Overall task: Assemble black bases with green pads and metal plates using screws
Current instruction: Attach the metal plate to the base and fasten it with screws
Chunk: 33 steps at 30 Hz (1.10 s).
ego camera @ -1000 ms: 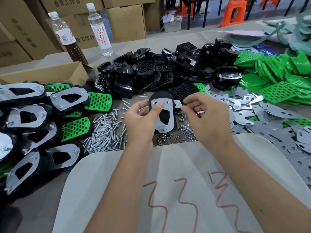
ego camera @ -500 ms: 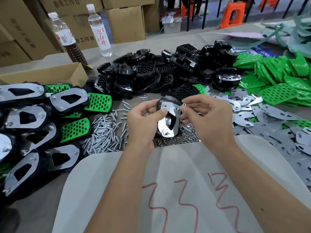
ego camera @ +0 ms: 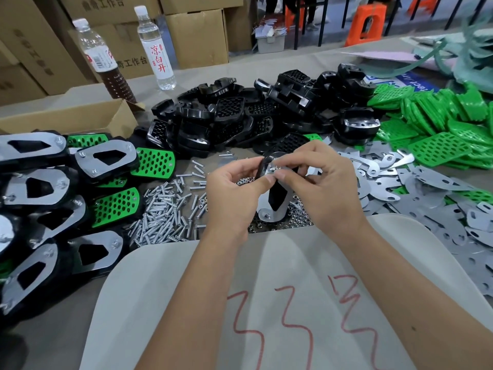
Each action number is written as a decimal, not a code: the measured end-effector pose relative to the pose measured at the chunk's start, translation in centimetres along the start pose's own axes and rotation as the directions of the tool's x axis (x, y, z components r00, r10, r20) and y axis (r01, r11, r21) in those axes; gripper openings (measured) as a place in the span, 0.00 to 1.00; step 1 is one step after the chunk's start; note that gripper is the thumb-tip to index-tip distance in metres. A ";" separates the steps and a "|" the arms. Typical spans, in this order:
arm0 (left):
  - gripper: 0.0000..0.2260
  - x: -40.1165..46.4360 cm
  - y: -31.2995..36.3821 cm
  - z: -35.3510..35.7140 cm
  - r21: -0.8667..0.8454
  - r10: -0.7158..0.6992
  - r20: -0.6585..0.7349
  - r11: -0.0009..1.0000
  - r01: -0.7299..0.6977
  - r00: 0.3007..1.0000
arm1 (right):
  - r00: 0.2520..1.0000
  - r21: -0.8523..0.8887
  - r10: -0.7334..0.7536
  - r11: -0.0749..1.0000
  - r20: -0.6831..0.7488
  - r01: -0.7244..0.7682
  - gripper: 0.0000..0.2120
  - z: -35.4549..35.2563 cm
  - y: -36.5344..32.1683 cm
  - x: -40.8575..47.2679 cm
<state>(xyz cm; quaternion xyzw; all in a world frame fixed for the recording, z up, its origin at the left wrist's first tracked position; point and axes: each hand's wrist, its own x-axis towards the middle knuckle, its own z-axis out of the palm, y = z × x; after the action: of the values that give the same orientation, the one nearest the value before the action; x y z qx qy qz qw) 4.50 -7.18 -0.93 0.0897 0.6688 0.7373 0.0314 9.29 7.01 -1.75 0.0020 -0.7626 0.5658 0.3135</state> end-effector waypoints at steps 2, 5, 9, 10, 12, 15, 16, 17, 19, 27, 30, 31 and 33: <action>0.15 0.0 0.0 0.0 0.009 0.016 0.012 1.000 -0.016 1.000 | 1.000 0.016 -0.002 1.000 0.024 0.002 0.11 -0.1 0.1 0.2; 0.16 0.0 0.1 -0.2 0.044 0.034 0.049 0.998 -0.036 0.998 | 0.999 0.027 0.004 1.000 0.053 -0.005 0.12 -0.2 0.4 0.4; 0.20 0.2 0.1 -0.8 0.026 -0.029 0.113 0.999 0.026 0.993 | 0.998 0.038 0.017 0.999 0.064 -0.019 0.12 -0.5 0.6 0.7; 0.20 0.2 0.1 -0.9 0.022 -0.031 0.114 0.999 0.028 0.993 | 0.998 0.038 0.020 0.999 0.061 -0.022 0.12 -0.5 0.5 0.7; 0.20 0.2 0.0 -0.8 0.023 -0.021 0.104 1.000 0.019 0.994 | 0.999 0.010 0.011 1.000 0.046 -0.012 0.11 -0.3 0.4 0.7; 0.20 0.2 -0.2 -0.8 0.010 -0.024 0.104 1.000 0.023 0.994 | 1.000 -0.058 -0.010 0.998 0.004 0.010 0.08 0.4 0.1 0.6; 0.19 0.3 -0.3 -0.9 0.003 -0.024 0.103 1.000 0.023 0.994 | 1.000 -0.081 -0.019 0.997 -0.010 0.019 0.06 0.5 0.0 0.6; 0.19 0.3 -0.4 -0.9 -0.003 -0.023 0.098 1.000 0.024 0.995 | 0.999 -0.108 -0.031 0.994 -0.020 0.029 0.04 0.6 -0.1 0.8; 0.19 0.4 -0.6 -0.8 -0.017 -0.019 0.079 1.000 0.020 0.997 | 0.998 -0.156 -0.055 0.986 -0.011 0.053 0.03 0.8 -0.1 1.1; 0.19 0.7 -1.1 -0.9 -0.066 -0.009 0.075 0.998 0.014 0.997 | 0.994 -0.150 -0.103 0.983 0.042 0.109 0.05 1.0 0.7 1.3; 0.18 0.7 -1.2 -0.8 -0.068 -0.027 0.070 0.997 0.032 0.997 | 0.995 -0.115 -0.097 0.989 0.015 0.098 0.05 0.9 0.9 1.3; 0.18 0.8 -1.3 -0.8 -0.069 -0.033 0.067 0.997 0.037 0.997 | 0.996 -0.097 -0.091 0.991 0.017 0.092 0.05 0.9 0.9 1.3; 0.18 0.8 -1.3 -0.9 -0.061 -0.037 0.062 0.997 0.041 0.997 | 0.996 -0.070 -0.091 0.993 0.026 0.092 0.05 0.8 1.0 1.3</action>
<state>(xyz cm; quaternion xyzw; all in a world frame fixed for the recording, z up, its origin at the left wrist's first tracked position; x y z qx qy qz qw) 3.52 -7.77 -2.20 0.0982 0.6457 0.7541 0.0690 7.56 7.15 -2.13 0.0320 -0.7848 0.5233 0.3304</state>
